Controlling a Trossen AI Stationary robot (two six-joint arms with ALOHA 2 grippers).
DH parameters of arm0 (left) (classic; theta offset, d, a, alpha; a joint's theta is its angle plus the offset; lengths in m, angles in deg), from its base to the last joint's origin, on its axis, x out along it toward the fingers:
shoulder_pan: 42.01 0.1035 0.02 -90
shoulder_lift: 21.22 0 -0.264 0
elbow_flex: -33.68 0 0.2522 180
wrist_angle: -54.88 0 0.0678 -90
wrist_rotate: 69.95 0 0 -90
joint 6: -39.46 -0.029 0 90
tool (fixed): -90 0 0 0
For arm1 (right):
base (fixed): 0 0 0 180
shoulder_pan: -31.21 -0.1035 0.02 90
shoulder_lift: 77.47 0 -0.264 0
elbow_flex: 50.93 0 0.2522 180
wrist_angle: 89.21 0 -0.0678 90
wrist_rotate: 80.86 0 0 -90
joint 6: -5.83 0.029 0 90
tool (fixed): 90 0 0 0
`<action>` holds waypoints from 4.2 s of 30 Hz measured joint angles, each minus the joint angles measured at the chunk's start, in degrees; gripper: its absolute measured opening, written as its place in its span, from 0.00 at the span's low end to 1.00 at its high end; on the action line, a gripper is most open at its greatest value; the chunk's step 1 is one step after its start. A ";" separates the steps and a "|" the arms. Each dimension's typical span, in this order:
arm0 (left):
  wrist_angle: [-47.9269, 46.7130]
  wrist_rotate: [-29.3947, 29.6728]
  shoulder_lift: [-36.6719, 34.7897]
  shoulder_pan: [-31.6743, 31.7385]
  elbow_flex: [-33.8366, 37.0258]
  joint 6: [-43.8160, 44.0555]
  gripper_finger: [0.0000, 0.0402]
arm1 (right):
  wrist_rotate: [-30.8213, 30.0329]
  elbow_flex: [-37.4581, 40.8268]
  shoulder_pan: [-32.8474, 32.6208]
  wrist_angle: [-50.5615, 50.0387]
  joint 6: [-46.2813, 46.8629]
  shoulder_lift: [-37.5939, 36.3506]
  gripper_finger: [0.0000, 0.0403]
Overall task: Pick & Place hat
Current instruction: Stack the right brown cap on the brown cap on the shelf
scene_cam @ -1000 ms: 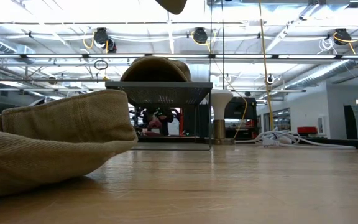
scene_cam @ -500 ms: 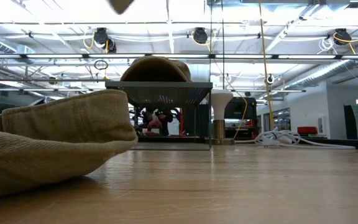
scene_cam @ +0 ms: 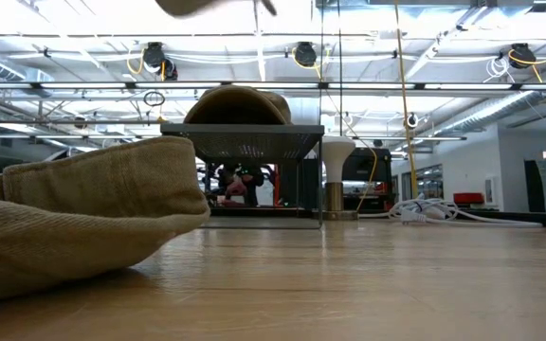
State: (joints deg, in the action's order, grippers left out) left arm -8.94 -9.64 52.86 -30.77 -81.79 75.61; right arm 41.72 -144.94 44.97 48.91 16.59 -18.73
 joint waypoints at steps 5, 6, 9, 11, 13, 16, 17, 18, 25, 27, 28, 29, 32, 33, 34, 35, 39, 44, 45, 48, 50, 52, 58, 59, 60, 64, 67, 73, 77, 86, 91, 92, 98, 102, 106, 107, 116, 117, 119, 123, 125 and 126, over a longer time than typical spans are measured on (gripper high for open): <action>-5.95 -0.98 0.68 1.21 0.00 3.66 0.07 | 0.01 0.00 1.33 0.02 -1.22 -0.72 0.38; -7.61 -1.00 0.81 1.28 -0.16 3.52 0.07 | 0.03 0.00 1.52 -0.01 -1.22 -0.71 0.38; -13.79 -1.02 2.63 1.00 -2.71 2.14 0.07 | 0.02 0.00 1.66 -0.04 -1.53 -0.68 0.38; -18.46 -0.89 5.21 0.29 -5.94 0.75 0.07 | 0.03 0.00 1.66 -0.04 -2.68 -0.68 0.38; -22.51 -0.79 8.17 -0.81 -10.75 -1.29 0.07 | 0.05 0.00 1.64 -0.21 -3.49 -0.68 0.38; -29.83 -0.86 12.81 -2.45 -19.13 -4.87 0.07 | 0.03 0.00 1.66 -0.60 -4.18 -0.68 0.37; -32.22 -0.88 14.43 -2.90 -21.91 -5.90 0.07 | 0.03 0.00 1.66 -0.77 -4.27 -0.68 0.37; -34.82 -0.89 16.06 -3.23 -24.39 -6.75 0.07 | 0.03 0.00 1.66 -0.85 -4.41 -0.68 0.37; -37.65 1.18 22.24 -4.64 -32.94 -10.79 0.07 | 0.03 0.00 1.66 -1.65 -5.58 -0.68 0.37; -38.53 2.26 22.90 -4.62 -32.94 -11.94 0.07 | 0.03 0.00 1.66 -1.76 -6.36 -0.68 0.37; -38.82 3.25 23.22 -4.44 -32.92 -12.60 0.07 | 0.03 0.00 1.66 -1.90 -6.80 -0.68 0.37; -38.78 4.52 23.46 -4.22 -32.86 -13.38 0.07 | 0.02 0.00 1.66 -1.99 -7.12 -0.68 0.37; -38.34 9.53 23.87 -3.98 -32.76 -16.86 0.07 | -0.05 0.00 1.66 -2.04 -7.66 -0.68 0.37; -37.96 10.92 23.99 -3.85 -32.86 -18.38 0.07 | -0.44 0.00 1.65 -2.06 -7.94 -0.68 0.37; -37.84 11.98 24.02 -3.72 -32.87 -20.02 0.07 | -1.36 0.00 1.64 -2.08 -8.29 -0.68 0.37; -37.92 12.69 24.15 -3.57 -32.87 -21.91 0.07 | -2.40 0.00 1.63 -2.15 -8.59 -0.68 0.37; -35.38 15.00 24.32 -3.40 -32.79 -32.04 0.07 | -6.06 0.00 1.64 -2.14 -8.84 -0.68 0.37; -32.29 17.67 24.23 -3.31 -32.81 -38.65 0.07 | -8.54 0.00 1.64 -2.14 -10.03 -0.68 0.37; -32.28 18.03 24.23 -3.06 -32.81 -38.66 0.07 | -8.52 0.00 1.64 -2.14 -10.00 -0.68 0.37; -33.09 19.51 24.23 -2.24 -32.81 -38.00 0.07 | -8.54 0.00 1.64 -2.14 -10.00 -0.68 0.37; -33.24 21.35 24.23 -1.71 -32.81 -37.64 0.07 | -8.54 0.02 1.64 -2.16 -10.00 -0.68 0.37; -33.24 24.27 24.23 -1.27 -32.81 -37.57 0.07 | -8.54 0.02 1.64 -2.16 -10.06 -0.68 0.37; -33.72 30.67 25.80 -0.74 -32.79 -41.57 0.07 | -8.54 0.02 1.64 -2.16 -10.59 -0.68 0.37; -33.66 31.66 26.44 -0.79 -32.89 -43.09 0.07 | -8.54 0.02 1.64 -2.16 -10.59 -0.68 0.37; -33.76 32.70 26.76 -0.85 -32.89 -44.43 0.07 | -8.54 0.02 1.64 -2.16 -10.60 -0.68 0.37; -33.34 38.68 29.55 -1.19 -32.75 -49.32 0.07 | -8.56 0.02 1.64 -2.16 -10.59 -0.68 0.37; -33.05 42.46 31.46 -1.27 -32.79 -52.70 0.07 | -8.74 0.07 1.64 -2.20 -10.55 -0.66 0.37; -32.99 46.61 33.99 -0.75 -32.74 -55.39 0.07 | -8.76 0.07 1.62 -2.22 -10.42 -0.66 0.37; -32.40 51.80 35.37 -0.73 -32.84 -57.05 0.07 | -8.76 0.07 1.61 -2.20 -10.42 -0.66 0.37; -33.14 55.82 37.87 0.80 -32.79 -56.73 0.07 | -8.76 0.07 1.61 -2.20 -10.40 -0.66 0.37; -33.47 55.86 40.16 1.37 -32.79 -54.51 0.09 | -8.76 0.94 1.61 -1.93 -10.40 -0.69 0.37; -33.68 55.86 40.55 1.46 -32.79 -54.48 0.08 | -8.77 1.49 1.61 -1.95 -10.40 -0.70 0.37; -35.83 55.84 43.39 1.49 -32.79 -52.88 0.07 | -8.64 6.50 1.62 -1.85 -10.38 -0.66 0.37; -35.98 55.93 45.14 1.61 -32.79 -51.80 0.09 | -8.55 11.21 1.63 2.28 -9.67 -0.88 0.37; -36.08 56.81 46.93 1.95 -32.79 -50.64 0.08 | -8.29 15.42 1.53 9.41 -9.50 -1.76 0.37; -36.07 56.78 47.27 2.11 -32.79 -50.62 0.07 | -8.28 16.38 1.53 11.32 -9.49 -2.07 0.37; -34.78 56.65 48.84 3.84 -32.76 -48.10 0.13 | -8.43 19.63 1.53 17.74 -9.48 -4.78 0.37; -34.34 56.63 48.90 4.02 -32.76 -47.89 0.13 | -8.45 19.64 1.53 17.68 -9.48 -4.97 0.37; -33.85 55.30 49.12 4.53 -32.76 -47.63 0.12 | -8.44 19.65 1.53 18.13 -9.48 -5.42 0.37; -32.32 49.58 49.36 5.14 -32.76 -47.73 0.08 | -8.48 19.65 1.53 19.66 -9.48 -5.82 0.37; -32.41 49.28 49.65 5.08 -32.76 -47.75 0.08 | -8.48 19.65 1.51 20.25 -9.48 -5.90 0.37; -32.40 49.27 49.75 5.03 -32.75 -47.80 0.09 | -8.48 19.65 1.51 20.24 -9.48 -5.94 0.37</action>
State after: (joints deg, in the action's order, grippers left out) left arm -41.34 39.63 102.61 -25.74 -114.54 27.81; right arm 33.24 -125.29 46.48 69.15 7.11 -24.67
